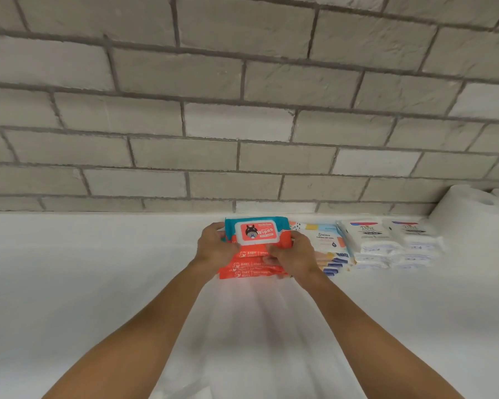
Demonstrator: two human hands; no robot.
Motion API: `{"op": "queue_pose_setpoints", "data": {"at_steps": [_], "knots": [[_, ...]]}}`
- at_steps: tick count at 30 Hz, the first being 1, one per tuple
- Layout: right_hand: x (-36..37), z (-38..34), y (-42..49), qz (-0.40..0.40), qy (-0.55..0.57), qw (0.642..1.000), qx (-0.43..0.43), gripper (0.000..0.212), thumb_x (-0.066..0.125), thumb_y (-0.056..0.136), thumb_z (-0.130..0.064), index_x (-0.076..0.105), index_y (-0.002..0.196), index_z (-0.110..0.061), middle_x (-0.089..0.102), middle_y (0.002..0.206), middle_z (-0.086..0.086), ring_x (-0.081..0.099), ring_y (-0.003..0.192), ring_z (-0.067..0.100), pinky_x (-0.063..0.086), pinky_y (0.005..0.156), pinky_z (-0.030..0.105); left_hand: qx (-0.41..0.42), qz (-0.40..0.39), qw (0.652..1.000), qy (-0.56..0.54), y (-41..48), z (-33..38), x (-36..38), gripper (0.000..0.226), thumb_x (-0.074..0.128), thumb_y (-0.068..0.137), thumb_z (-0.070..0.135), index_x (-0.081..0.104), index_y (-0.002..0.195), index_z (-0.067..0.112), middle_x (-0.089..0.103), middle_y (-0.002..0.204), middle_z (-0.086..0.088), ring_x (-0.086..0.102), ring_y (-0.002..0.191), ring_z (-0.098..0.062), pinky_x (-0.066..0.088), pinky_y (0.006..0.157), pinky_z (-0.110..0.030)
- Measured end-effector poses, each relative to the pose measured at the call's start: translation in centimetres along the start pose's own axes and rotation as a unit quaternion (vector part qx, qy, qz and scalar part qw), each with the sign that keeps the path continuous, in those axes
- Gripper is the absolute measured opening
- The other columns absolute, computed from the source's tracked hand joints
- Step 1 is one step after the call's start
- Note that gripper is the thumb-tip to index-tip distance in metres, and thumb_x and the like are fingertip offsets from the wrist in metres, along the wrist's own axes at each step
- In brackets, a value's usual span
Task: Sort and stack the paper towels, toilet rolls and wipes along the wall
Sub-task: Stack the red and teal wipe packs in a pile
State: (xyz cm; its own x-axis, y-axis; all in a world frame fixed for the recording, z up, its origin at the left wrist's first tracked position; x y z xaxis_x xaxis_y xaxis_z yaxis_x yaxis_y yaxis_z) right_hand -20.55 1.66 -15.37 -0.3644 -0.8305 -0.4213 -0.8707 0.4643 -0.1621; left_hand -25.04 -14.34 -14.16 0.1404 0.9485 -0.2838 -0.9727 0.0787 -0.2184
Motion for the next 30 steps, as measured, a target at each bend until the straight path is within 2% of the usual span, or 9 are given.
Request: {"op": "queue_pose_setpoints", "data": {"at_steps": [6, 9, 13, 15, 19, 22, 24, 28, 30], "knots": [[0.3, 0.1, 0.0, 0.026, -0.095, 0.994, -0.043, 0.042, 0.069, 0.089, -0.029, 0.05, 0.125, -0.019, 0.064, 0.116, -0.001, 0.065, 0.091, 0.014, 0.059, 0.083, 0.037, 0.029, 0.015, 0.996, 0.079, 0.3, -0.4, 0.4, 0.058, 0.071, 0.088, 0.019, 0.047, 0.14, 0.015, 0.056, 0.139, -0.009, 0.061, 0.117, -0.028, 0.052, 0.094, -0.042], [0.2, 0.1, -0.3, 0.062, -0.167, 0.982, -0.06, 0.048, 0.069, 0.089, -0.034, 0.047, 0.129, -0.019, 0.06, 0.124, 0.001, 0.062, 0.099, 0.015, 0.055, 0.086, 0.034, 0.03, 0.013, 0.994, 0.106, 0.1, -0.6, 0.5, 0.055, 0.07, 0.089, 0.022, 0.048, 0.14, 0.015, 0.057, 0.138, -0.009, 0.062, 0.117, -0.028, 0.051, 0.096, -0.041], [0.5, 0.0, -1.1, 0.101, -0.263, 0.957, -0.066, 0.06, 0.065, 0.09, -0.039, 0.034, 0.14, -0.025, 0.035, 0.144, 0.007, 0.062, 0.108, 0.022, 0.056, 0.084, 0.035, 0.047, 0.009, 0.988, 0.149, 0.1, -0.8, 0.7, 0.053, 0.067, 0.091, 0.029, 0.049, 0.139, 0.019, 0.058, 0.137, -0.006, 0.063, 0.115, -0.027, 0.05, 0.098, -0.04], [0.6, -0.1, -1.4, 0.12, -0.297, 0.943, -0.091, 0.058, 0.062, 0.091, -0.042, 0.035, 0.14, -0.026, 0.031, 0.145, 0.007, 0.06, 0.11, 0.021, 0.056, 0.087, 0.035, 0.055, 0.012, 0.984, 0.17, 0.1, -1.0, 0.7, 0.053, 0.065, 0.092, 0.033, 0.047, 0.14, 0.021, 0.058, 0.138, -0.004, 0.062, 0.115, -0.027, 0.05, 0.098, -0.04], [1.4, 0.4, -1.9, 0.112, -0.368, 0.902, -0.195, 0.047, 0.051, 0.095, -0.047, 0.044, 0.138, -0.028, 0.034, 0.146, 0.006, 0.038, 0.129, 0.023, 0.041, 0.105, 0.042, 0.059, 0.006, 0.979, 0.196, 0.2, -1.6, 0.7, 0.053, 0.06, 0.093, 0.043, 0.045, 0.141, 0.024, 0.058, 0.138, -0.003, 0.064, 0.113, -0.026, 0.052, 0.096, -0.039], [2.2, 1.2, -2.0, 0.085, -0.389, 0.878, -0.265, 0.048, 0.055, 0.092, -0.048, 0.049, 0.138, -0.032, 0.041, 0.147, 0.007, 0.034, 0.136, 0.032, 0.032, 0.113, 0.053, 0.051, -0.008, 0.98, 0.19, 0.4, -2.3, 0.8, 0.056, 0.056, 0.094, 0.047, 0.043, 0.143, 0.023, 0.058, 0.138, -0.004, 0.065, 0.111, -0.026, 0.054, 0.094, -0.039], [2.5, 1.8, -1.9, 0.055, -0.394, 0.876, -0.272, 0.051, 0.056, 0.093, -0.046, 0.046, 0.141, -0.036, 0.04, 0.149, 0.003, 0.031, 0.14, 0.032, 0.025, 0.115, 0.053, 0.038, -0.021, 0.983, 0.177, 0.5, -2.5, 1.0, 0.061, 0.055, 0.095, 0.044, 0.037, 0.149, 0.022, 0.054, 0.141, -0.005, 0.063, 0.115, -0.027, 0.053, 0.094, -0.039], [2.7, 2.3, -1.7, 0.071, -0.381, 0.876, -0.286, 0.049, 0.07, 0.085, -0.04, 0.058, 0.132, -0.032, 0.056, 0.136, 0.006, 0.05, 0.126, 0.036, 0.038, 0.105, 0.056, 0.03, -0.049, 0.987, 0.151, 0.7, -2.6, 1.3, 0.063, 0.05, 0.098, 0.042, 0.027, 0.154, 0.023, 0.051, 0.144, -0.005, 0.061, 0.117, -0.026, 0.054, 0.092, -0.038], [2.8, 2.4, -1.3, 0.075, -0.379, 0.88, -0.277, 0.05, 0.07, 0.085, -0.039, 0.057, 0.133, -0.032, 0.055, 0.137, 0.006, 0.048, 0.128, 0.035, 0.037, 0.107, 0.055, 0.035, -0.054, 0.989, 0.134, 0.8, -2.8, 1.6, 0.063, 0.049, 0.097, 0.045, 0.027, 0.153, 0.025, 0.053, 0.142, -0.005, 0.064, 0.114, -0.026, 0.056, 0.094, -0.04]]}}
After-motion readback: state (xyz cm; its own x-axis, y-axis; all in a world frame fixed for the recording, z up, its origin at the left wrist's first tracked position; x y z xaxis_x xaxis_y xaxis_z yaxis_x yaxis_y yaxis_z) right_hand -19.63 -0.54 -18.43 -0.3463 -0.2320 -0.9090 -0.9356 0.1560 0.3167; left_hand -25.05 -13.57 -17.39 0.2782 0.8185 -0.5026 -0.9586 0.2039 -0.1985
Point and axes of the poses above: each hand's wrist, its own y-axis towards the middle knuckle, its own x-axis out of the palm, z = x × y, the point moved 2 cm from there along y, towards the middle knuckle
